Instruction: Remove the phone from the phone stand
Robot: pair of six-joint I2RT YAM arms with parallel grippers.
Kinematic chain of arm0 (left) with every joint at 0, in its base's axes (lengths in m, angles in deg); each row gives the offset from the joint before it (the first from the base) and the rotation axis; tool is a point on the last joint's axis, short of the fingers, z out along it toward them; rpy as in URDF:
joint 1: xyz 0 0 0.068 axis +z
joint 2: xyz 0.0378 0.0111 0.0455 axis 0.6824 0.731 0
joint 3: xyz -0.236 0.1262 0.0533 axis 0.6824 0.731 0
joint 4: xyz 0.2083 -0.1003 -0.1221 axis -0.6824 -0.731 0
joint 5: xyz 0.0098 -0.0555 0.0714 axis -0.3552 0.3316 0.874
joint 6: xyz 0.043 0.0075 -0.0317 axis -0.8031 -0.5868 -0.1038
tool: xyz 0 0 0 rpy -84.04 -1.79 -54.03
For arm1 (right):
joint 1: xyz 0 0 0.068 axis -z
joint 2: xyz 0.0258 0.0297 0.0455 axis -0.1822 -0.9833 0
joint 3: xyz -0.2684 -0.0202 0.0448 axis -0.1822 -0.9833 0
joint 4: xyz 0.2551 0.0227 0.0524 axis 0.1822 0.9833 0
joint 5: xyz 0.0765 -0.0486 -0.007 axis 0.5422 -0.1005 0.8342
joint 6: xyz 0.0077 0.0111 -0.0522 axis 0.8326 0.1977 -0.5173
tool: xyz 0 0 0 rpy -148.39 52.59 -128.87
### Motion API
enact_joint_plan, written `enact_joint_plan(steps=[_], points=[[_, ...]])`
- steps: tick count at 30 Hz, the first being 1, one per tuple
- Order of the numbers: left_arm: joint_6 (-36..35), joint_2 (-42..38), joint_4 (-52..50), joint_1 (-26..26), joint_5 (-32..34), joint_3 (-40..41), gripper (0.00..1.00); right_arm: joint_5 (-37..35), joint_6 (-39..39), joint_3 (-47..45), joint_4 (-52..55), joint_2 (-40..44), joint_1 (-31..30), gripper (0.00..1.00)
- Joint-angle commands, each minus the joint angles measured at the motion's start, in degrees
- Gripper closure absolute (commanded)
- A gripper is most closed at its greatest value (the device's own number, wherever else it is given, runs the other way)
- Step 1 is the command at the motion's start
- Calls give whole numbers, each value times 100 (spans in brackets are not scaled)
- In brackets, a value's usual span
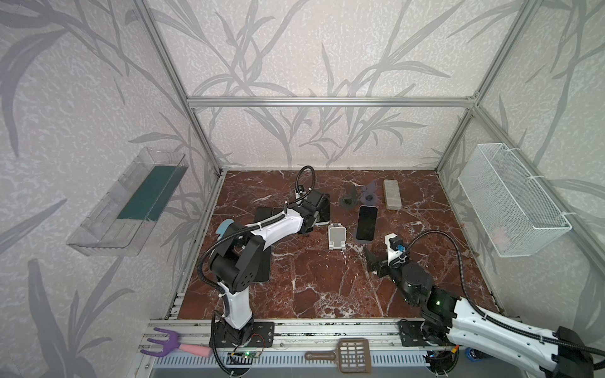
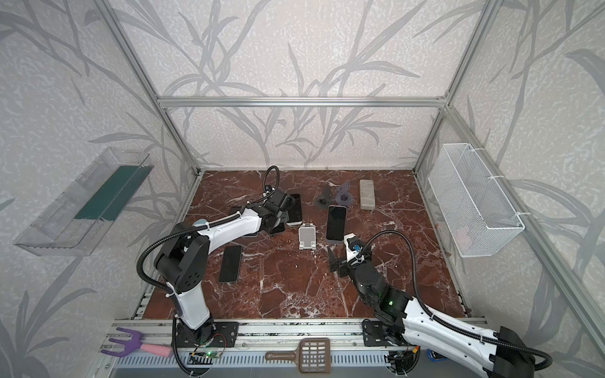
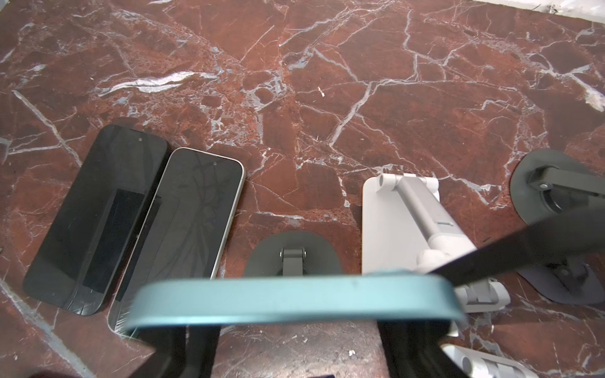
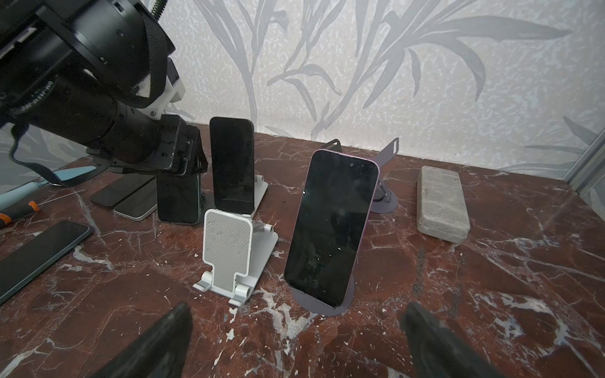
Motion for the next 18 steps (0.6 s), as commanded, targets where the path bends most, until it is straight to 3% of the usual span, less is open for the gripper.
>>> enact_joint_plan(steps=[1, 18], points=[[-185, -252, -88, 30, -66, 78, 44, -39, -27, 166, -52, 85, 18, 1], [-864, -950, 284, 22, -708, 363, 49, -87, -62, 150, 9, 233, 14, 1]])
